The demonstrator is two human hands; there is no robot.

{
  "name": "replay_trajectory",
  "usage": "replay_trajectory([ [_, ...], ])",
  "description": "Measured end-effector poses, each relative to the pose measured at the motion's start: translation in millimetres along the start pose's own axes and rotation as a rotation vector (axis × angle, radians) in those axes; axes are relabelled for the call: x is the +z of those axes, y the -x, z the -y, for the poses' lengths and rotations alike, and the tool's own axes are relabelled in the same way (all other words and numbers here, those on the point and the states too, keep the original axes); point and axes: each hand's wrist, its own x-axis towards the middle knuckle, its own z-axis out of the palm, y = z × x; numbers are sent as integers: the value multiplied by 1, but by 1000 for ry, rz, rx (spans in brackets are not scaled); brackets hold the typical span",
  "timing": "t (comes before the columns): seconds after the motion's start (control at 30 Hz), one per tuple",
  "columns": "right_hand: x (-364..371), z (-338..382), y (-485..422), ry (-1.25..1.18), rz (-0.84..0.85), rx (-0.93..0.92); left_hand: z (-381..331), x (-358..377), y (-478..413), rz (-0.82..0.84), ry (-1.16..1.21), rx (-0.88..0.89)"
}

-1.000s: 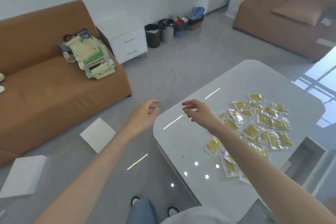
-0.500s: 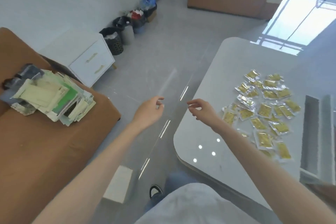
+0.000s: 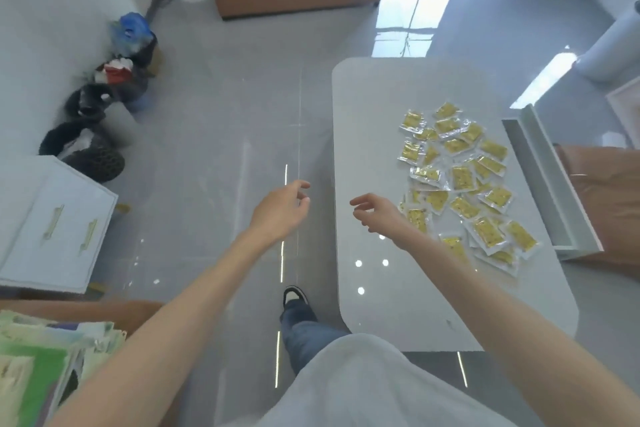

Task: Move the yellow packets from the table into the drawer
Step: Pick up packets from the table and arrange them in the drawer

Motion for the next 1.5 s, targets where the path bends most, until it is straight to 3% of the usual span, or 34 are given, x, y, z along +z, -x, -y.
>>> replay_trajectory([
  [0.33, 0, 35, -99, -135, -156, 194, 2, -50, -144, 206, -94, 162],
  [0.9, -3, 1, -107, -586, -652, 676, -55, 3, -306, 773, -366, 541],
  [1.2, -3, -40, -119, -661, -801, 805, -80, 64, -355, 912, -336, 464],
  [1.5, -39, -130, -179, -522, -754, 822, -91, 174, -377, 967, -390, 367],
])
